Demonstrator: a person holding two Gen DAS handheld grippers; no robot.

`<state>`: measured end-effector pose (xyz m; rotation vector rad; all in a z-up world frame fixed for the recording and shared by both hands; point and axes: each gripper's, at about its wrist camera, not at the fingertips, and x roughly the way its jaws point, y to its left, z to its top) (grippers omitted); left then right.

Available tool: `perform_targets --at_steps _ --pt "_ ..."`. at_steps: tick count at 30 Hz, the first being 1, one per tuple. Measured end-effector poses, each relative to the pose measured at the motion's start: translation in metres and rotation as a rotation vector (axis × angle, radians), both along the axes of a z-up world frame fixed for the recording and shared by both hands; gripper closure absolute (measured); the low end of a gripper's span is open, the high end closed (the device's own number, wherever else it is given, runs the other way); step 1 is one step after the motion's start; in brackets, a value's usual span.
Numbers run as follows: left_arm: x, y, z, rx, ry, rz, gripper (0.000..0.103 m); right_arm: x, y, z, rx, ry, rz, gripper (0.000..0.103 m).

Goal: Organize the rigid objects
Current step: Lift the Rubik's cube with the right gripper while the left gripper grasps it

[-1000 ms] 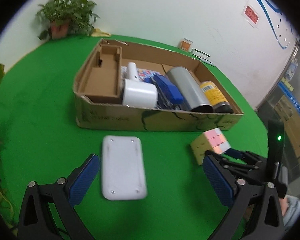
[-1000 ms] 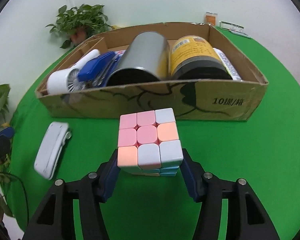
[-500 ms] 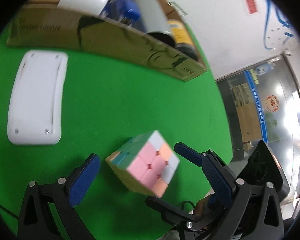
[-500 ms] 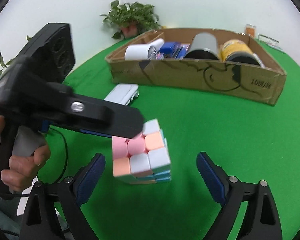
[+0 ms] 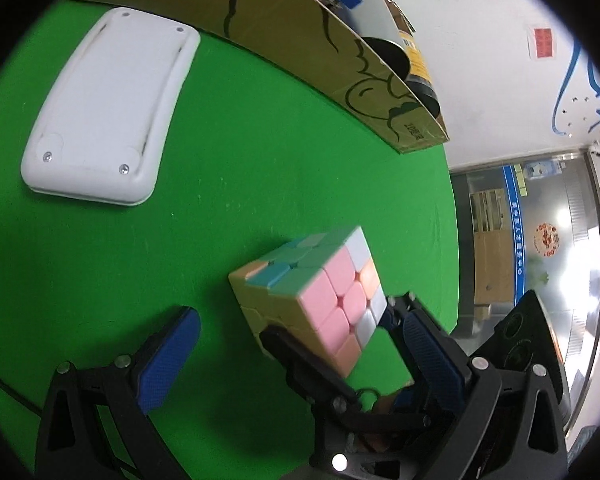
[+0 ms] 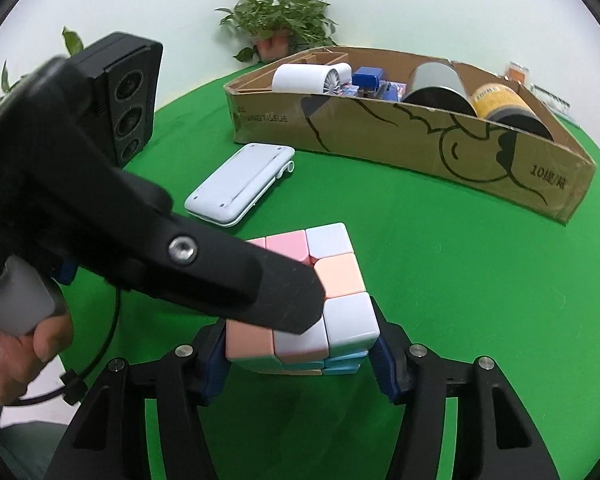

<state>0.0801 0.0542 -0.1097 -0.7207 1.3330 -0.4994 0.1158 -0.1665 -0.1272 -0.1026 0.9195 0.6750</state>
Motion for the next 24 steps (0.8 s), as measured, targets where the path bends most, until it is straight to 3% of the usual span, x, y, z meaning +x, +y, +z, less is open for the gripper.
perform_targets --at_steps 3,6,10,15,24 --pt "0.003 -0.001 -0.001 -0.002 0.009 0.004 0.015 0.007 -0.003 -0.001 0.096 0.099 -0.021 0.047" --pt "0.006 -0.002 -0.001 0.007 0.015 0.017 0.027 0.004 0.003 0.001 0.077 0.074 -0.021 0.047" --pt "0.005 0.0 0.002 0.004 -0.003 0.022 0.028 -0.001 0.001 0.004 0.076 0.065 -0.03 0.047" --pt "0.008 0.0 0.023 0.015 -0.085 0.027 0.029 0.001 -0.001 0.022 0.097 0.006 -0.051 0.047" --pt "0.068 0.02 0.102 0.041 -0.302 0.038 0.03 0.052 0.025 0.096 0.146 -0.189 -0.066 0.047"
